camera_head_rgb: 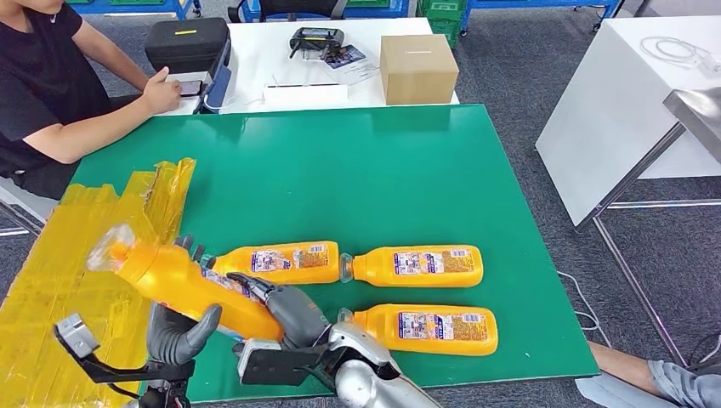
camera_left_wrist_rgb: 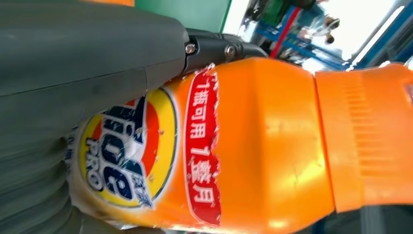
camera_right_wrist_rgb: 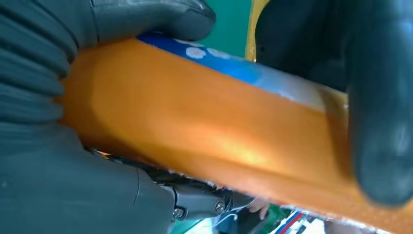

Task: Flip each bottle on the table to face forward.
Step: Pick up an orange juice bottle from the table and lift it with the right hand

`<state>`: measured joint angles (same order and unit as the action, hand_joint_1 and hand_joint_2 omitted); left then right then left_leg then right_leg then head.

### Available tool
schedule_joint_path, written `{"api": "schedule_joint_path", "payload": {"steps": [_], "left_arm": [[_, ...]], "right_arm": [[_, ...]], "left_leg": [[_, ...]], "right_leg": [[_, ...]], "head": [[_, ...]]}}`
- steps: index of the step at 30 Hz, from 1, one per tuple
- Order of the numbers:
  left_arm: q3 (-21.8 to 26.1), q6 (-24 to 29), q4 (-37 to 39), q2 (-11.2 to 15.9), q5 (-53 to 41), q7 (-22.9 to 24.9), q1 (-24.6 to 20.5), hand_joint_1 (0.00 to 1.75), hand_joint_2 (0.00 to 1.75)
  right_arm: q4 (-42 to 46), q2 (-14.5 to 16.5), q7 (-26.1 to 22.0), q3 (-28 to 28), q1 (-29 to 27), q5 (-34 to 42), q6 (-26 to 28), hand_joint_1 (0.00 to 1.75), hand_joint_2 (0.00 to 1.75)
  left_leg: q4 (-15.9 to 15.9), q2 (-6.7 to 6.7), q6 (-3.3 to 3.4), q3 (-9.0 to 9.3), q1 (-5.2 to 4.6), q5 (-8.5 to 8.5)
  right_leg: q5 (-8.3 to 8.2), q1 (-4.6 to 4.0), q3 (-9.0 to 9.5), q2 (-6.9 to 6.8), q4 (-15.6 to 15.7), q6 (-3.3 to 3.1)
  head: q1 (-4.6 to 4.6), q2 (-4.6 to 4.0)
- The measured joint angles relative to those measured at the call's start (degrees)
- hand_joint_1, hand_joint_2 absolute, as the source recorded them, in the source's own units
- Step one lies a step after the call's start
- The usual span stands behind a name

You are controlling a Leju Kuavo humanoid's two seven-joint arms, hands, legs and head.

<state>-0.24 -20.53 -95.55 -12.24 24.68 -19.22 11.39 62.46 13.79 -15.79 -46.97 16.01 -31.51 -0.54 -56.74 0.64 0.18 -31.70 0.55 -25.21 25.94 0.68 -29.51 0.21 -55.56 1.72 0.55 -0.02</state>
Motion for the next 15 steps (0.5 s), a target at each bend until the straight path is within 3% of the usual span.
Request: {"api": "schedule_joint_path", "payload": {"steps": [2,6,15], "left_arm": [[0.6,-0.3,-0.1,0.0,0.0,0.0,0.7,0.0,1.75],[1.6,-0.4,-0.1,-0.1,0.0,0.2,1.8,1.73,1.75],[3.0,-0.6,-0.5,-0.7,1.3,0.3,3.1,1.75,1.75]], "right_arm": [[-0.5,0.1,0.5,-2.0,0.6,-0.5,0.2,1.75,1.75],[-1.8,0.1,0.9,-4.8,1.8,-0.6,0.4,1.75,1.75],[-3.8,0.4,1.0,-6.8,3.3,-0.1,0.7,1.75,1.75]], "left_leg": [[0.0,0.0,0.0,-0.01,0.0,0.0],[0.0,0.0,0.0,-0.01,0.0,0.0],[0.0,-0.01,0.0,-0.01,-0.01,0.01]], "right_leg": [[0.0,0.0,-0.02,0.0,0.0,0.0],[0.0,0.02,-0.03,0.0,0.0,0.0],[0.0,0.02,-0.05,0.0,0.0,0.0]], "head": [[-0.01,0.0],[-0.02,0.0],[-0.01,0.0]]}}
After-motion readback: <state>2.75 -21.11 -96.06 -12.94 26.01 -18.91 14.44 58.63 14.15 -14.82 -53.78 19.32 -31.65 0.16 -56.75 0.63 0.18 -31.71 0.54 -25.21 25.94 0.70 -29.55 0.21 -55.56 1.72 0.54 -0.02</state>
